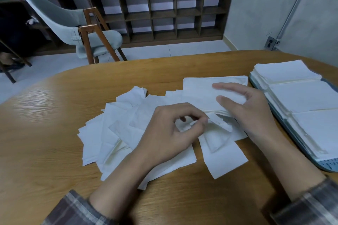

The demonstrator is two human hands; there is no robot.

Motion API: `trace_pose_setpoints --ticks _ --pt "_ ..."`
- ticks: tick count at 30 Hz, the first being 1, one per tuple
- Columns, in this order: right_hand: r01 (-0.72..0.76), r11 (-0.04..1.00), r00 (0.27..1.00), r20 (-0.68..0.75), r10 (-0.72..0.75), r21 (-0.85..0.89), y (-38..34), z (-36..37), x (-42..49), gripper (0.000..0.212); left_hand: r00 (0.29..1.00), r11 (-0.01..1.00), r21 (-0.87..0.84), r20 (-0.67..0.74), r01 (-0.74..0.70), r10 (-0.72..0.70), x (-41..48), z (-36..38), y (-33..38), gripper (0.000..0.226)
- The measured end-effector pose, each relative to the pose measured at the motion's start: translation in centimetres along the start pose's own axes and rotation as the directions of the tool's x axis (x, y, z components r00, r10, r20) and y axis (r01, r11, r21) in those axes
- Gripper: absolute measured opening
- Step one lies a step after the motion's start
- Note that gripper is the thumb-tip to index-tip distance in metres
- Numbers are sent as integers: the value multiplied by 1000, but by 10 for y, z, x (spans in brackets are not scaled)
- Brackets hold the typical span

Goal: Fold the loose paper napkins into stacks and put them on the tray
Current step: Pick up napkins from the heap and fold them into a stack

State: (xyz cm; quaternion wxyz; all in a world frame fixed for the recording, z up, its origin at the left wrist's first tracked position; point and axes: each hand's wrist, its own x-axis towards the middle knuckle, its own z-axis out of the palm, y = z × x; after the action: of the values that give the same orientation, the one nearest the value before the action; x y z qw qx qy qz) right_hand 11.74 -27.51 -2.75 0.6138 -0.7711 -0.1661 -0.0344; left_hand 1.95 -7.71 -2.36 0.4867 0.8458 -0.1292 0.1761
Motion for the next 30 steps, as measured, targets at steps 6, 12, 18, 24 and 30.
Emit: trace_pose_setpoints --ticks 6,12,18,24,30 --pt "9 1000 1000 24 -9 -9 1 0 1 33 985 994 -109 -173 -31 12 2 -5 8 12" --pt "3 1000 997 77 -3 -9 -6 1 -2 27 944 975 -217 -308 50 -117 7 -13 9 18" --pt "-133 929 953 302 23 346 -14 6 -7 28 960 941 -288 -162 176 -229 10 -12 1 17" --pt "-100 950 907 419 -35 295 -16 5 -12 23 943 951 -240 -221 196 -250 7 -7 2 11" --pt "-142 968 980 170 107 208 -18 8 -13 14 933 869 -347 48 351 -358 5 -6 15 59"
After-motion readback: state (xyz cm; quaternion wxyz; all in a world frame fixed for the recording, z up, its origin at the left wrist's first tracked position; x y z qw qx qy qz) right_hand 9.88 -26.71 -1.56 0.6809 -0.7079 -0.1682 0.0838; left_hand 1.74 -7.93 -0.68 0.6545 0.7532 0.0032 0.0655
